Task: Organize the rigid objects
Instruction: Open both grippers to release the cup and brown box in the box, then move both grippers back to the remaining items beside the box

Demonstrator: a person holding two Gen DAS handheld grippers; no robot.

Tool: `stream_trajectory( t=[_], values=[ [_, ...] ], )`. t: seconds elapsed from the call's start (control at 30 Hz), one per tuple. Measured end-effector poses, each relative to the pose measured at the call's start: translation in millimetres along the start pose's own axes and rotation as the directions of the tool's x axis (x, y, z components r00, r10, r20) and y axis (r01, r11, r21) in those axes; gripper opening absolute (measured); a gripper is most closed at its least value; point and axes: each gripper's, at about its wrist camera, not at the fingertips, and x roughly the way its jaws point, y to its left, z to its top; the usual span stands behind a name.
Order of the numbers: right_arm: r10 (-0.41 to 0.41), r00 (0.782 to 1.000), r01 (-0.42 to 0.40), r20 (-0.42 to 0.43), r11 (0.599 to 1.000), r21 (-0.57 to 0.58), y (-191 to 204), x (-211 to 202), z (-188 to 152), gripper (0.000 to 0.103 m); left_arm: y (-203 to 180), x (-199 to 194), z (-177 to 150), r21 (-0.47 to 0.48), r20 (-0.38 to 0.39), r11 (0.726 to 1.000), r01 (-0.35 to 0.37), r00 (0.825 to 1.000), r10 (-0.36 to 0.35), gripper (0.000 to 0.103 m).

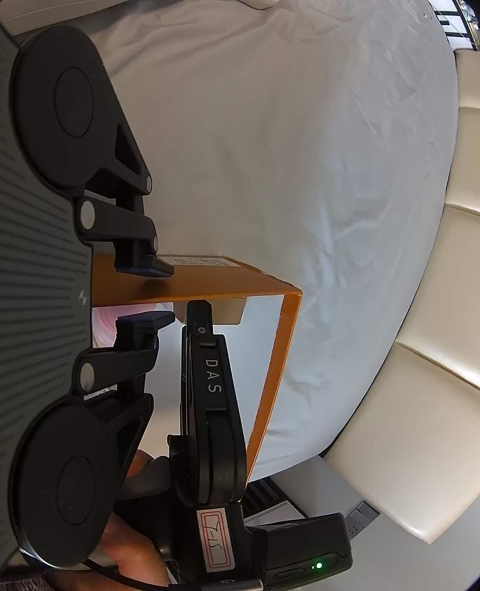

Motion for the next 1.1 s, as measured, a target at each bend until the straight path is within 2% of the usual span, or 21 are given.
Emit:
stream_trajectory(
  t=[0.13,0.3,0.47,0.67,0.77,0.9,1.1],
  values=[
    [-0.002,1.000,0.003,0.017,0.998,-0.061,1.0,-3.1,-4.3,0.018,-2.5,-1.4,-4.2,0.013,0.017,1.000,0.004,1.000,-0.004,0.022],
    [-0.019,0.998,0.033,0.060,0.967,-0.252,13.5,-5.8,-14.4,0.018,-1.8,-3.3,-13.3,-0.001,0.042,1.000,0.000,0.999,0.000,0.022],
    [0.012,0.998,0.004,0.065,0.969,-0.248,11.4,-20.4,-20.4,0.020,-5.5,-20.3,-21.8,-0.003,0.094,1.000,0.006,0.996,-0.006,0.022],
    [0.020,0.984,0.043,0.175,0.937,-0.347,24.4,-72.4,-51.1,0.023,-19.7,-49.2,-41.6,0.053,0.143,0.999,-0.014,0.990,0.006,0.022],
    [0.038,0.974,0.048,0.225,0.929,-0.366,24.3,-102.2,-69.7,0.041,-28.3,-66.4,-50.6,0.074,0.162,0.997,-0.005,0.987,-0.008,0.022],
    [0.064,0.957,0.045,0.284,0.932,-0.360,15.6,-138.9,-102.6,0.048,-36.3,-78.7,-72.3,0.074,0.164,0.997,-0.012,0.986,0.000,0.022],
    [0.003,0.939,0.114,0.344,0.940,-0.321,4.2,-166.7,-143.1,0.052,-48.1,-83.0,-110.2,0.064,0.155,0.998,-0.024,0.988,0.014,0.025]
  ],
)
